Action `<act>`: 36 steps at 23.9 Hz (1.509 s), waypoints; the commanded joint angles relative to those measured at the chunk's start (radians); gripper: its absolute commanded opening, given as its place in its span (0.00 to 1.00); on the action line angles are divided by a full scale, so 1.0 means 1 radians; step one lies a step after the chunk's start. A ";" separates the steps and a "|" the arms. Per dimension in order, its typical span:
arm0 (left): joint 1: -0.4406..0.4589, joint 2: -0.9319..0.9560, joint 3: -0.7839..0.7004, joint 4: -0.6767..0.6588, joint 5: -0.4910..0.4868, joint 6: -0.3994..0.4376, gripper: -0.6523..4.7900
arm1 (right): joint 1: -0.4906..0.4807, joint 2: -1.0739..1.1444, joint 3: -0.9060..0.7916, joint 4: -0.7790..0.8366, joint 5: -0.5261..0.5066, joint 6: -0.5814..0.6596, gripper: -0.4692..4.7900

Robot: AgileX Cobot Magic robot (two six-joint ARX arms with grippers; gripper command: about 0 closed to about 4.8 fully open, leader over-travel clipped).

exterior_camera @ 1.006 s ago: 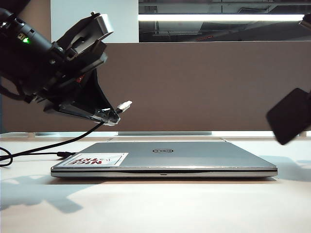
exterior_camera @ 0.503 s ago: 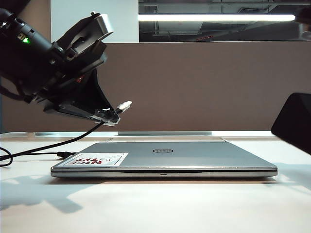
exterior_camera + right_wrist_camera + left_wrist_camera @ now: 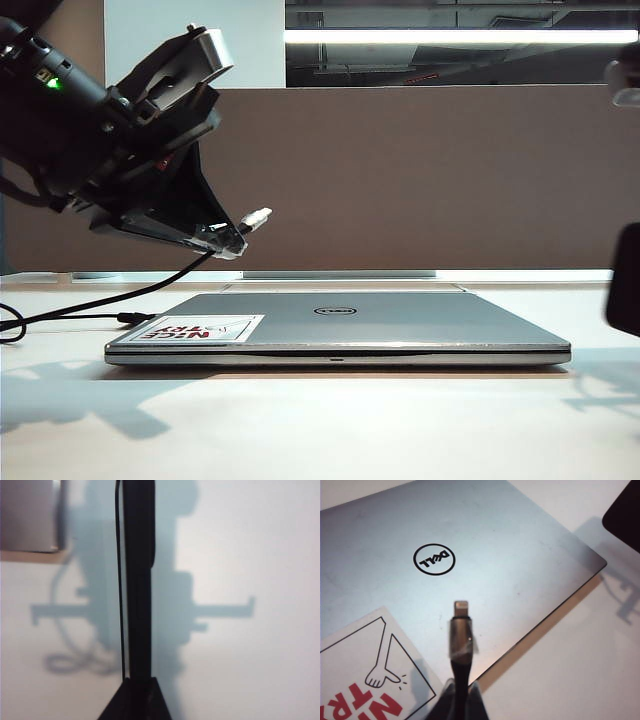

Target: Pick up the charging cable and the phone, plug the charging cable into the charging port on the phone, and finally place them back on the table.

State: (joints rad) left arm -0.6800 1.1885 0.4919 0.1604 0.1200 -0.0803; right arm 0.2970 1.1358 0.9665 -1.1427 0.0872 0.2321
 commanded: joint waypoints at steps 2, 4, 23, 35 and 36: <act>0.000 -0.002 0.003 0.013 0.001 0.000 0.11 | 0.017 0.028 0.006 0.000 0.050 0.003 0.08; 0.000 -0.002 0.003 0.013 0.001 0.000 0.11 | 0.030 0.048 0.003 0.010 0.048 0.003 0.08; 0.000 -0.002 0.003 0.013 0.001 0.000 0.11 | 0.060 0.089 -0.019 0.044 -0.121 0.003 0.28; 0.000 -0.002 0.003 0.013 0.001 -0.003 0.11 | 0.060 0.212 -0.020 0.058 -0.120 0.003 0.29; 0.000 -0.002 0.003 0.013 0.001 -0.003 0.11 | 0.060 0.228 -0.020 0.063 -0.120 0.003 0.29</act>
State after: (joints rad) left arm -0.6800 1.1885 0.4919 0.1608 0.1200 -0.0807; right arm 0.3553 1.3521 0.9432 -1.0958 -0.0288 0.2344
